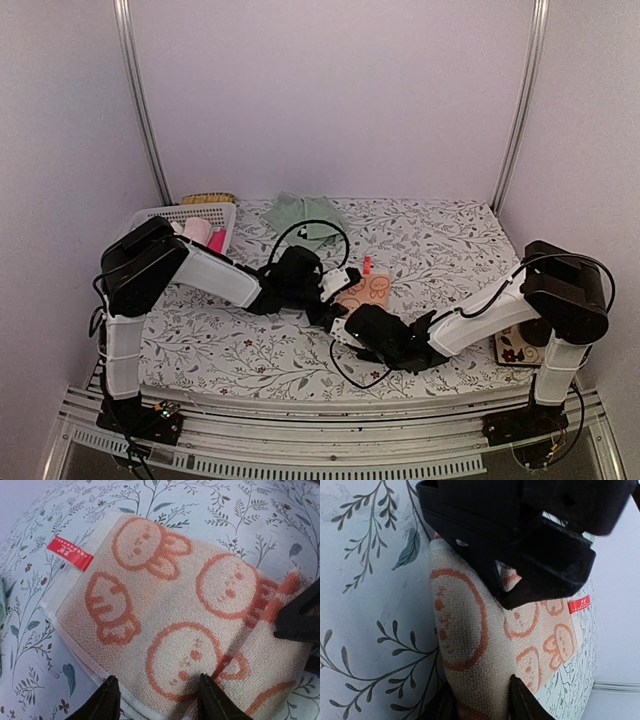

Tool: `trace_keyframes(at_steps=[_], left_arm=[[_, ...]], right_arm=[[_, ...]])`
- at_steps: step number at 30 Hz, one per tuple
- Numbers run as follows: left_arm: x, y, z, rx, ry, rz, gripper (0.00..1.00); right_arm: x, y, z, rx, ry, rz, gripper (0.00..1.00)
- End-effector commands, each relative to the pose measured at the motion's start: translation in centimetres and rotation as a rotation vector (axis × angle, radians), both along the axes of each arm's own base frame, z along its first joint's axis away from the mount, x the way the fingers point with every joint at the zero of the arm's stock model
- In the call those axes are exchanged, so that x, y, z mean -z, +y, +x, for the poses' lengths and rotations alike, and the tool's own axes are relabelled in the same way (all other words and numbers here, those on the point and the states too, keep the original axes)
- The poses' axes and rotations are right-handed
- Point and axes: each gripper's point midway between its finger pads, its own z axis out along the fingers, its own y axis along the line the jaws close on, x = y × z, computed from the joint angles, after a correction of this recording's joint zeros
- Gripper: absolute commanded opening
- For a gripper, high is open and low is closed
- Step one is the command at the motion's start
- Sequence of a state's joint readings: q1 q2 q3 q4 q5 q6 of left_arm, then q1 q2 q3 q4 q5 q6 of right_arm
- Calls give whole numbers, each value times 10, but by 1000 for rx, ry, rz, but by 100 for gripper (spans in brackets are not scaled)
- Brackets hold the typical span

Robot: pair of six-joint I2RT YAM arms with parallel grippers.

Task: Roll the towels
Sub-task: Roll the towel at the center of the board.

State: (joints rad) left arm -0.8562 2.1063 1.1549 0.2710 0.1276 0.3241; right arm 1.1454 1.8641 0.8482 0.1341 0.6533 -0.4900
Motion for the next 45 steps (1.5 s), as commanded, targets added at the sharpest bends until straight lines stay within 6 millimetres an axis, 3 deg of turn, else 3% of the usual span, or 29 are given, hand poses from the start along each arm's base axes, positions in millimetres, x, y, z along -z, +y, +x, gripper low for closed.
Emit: trace_keyframes(at_steps=[1,9,19,26,31,36,41,45], left_arm=[[29,19,-8,-4,77,83,54],[12,23,-8,-5,45,49,56],[-65,45,-15,7,-176,-162,76],[-86,54,-58,167,-282,-263,75],[-88,54,-78,248,-324,-277,74],[-73,50,-101,362,-358,-244,73],[-59,45,-116,433,-321,-225,71],[-48,38,-117,456,-282,-187,68]], right_arm=[[26,-10,-8,-23,63,-111,34],[34,-7,-12,-19,195,-73,7],[19,7,-29,-61,422,103,4],[10,12,-41,-90,588,212,4],[-5,19,-53,-144,722,320,4],[-10,23,-62,-175,859,375,4],[-11,19,-55,-149,930,419,4],[-13,18,-52,-143,972,431,5]])
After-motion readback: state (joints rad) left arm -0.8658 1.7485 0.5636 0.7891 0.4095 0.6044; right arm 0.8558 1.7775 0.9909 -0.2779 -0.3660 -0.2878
